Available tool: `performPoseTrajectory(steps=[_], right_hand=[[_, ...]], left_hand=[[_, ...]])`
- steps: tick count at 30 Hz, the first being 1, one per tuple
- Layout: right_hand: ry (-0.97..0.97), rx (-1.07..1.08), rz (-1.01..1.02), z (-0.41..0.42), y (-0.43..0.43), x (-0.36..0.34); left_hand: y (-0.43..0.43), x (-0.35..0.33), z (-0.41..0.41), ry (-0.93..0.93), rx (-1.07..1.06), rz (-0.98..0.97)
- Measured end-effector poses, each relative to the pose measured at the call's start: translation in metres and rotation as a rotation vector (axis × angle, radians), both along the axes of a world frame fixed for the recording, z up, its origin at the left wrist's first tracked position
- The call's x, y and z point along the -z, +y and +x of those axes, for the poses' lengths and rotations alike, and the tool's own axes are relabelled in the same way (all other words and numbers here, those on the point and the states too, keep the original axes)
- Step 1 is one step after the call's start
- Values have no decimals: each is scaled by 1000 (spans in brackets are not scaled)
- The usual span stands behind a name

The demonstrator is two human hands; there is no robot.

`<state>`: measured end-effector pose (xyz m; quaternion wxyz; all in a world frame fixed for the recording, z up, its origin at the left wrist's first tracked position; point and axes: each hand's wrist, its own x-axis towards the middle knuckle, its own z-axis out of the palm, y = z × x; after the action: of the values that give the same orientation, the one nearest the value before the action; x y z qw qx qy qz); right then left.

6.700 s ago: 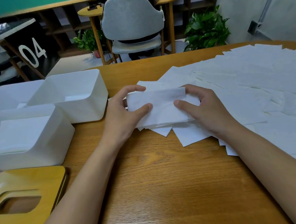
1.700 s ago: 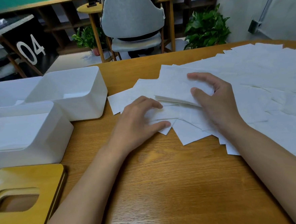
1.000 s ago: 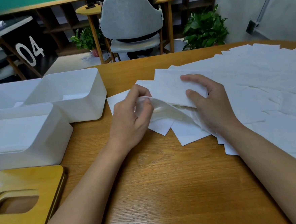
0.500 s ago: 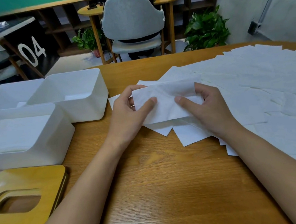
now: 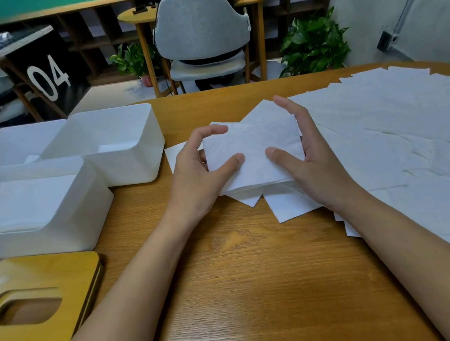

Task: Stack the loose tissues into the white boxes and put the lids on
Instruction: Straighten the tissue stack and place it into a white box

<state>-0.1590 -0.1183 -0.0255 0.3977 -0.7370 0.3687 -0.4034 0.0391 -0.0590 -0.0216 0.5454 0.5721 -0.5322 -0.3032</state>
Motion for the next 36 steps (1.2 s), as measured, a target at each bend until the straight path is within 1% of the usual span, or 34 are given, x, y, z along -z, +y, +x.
performPoseTrajectory(steps=[4, 8, 9, 11, 12, 13, 15, 16, 18, 20, 24, 29, 33, 36], right_hand=[[-32, 3, 3, 1, 1, -1], [-87, 37, -24, -1, 0, -1], [-136, 25, 5, -2, -2, -1], [-244, -16, 99, -5, -5, -1], [-250, -24, 110, -5, -5, -1], [-213, -23, 89, -5, -5, 0], [-96, -18, 37, -4, -5, 2], [-46, -23, 30, -4, -5, 2], [14, -54, 44, -5, -3, 0], [36, -99, 57, -6, -2, -2], [94, -104, 59, -7, 2, -2], [100, -87, 95, -8, 12, -9], [130, -110, 73, 6, 33, -18], [97, -124, 83, 27, 52, -27]], left_hand=[[-2, 5, 2, -13, -10, -16], [-5, 8, 2, -91, -137, -41], [-5, 6, 3, -57, -140, -4], [-5, 2, 2, 119, -36, 104], [-5, 1, 2, 217, 39, 153], [-4, 1, 1, 268, 96, 178], [-2, 2, 0, 224, 151, 153], [-1, 3, 0, 185, 166, 127], [0, 4, 2, 175, 187, 99], [1, 5, 7, 177, 199, 82], [5, 6, 12, 64, 194, 81], [24, -8, 17, 33, 172, 155], [54, -26, 40, -93, 106, 133], [79, -40, 66, -172, 68, 105]])
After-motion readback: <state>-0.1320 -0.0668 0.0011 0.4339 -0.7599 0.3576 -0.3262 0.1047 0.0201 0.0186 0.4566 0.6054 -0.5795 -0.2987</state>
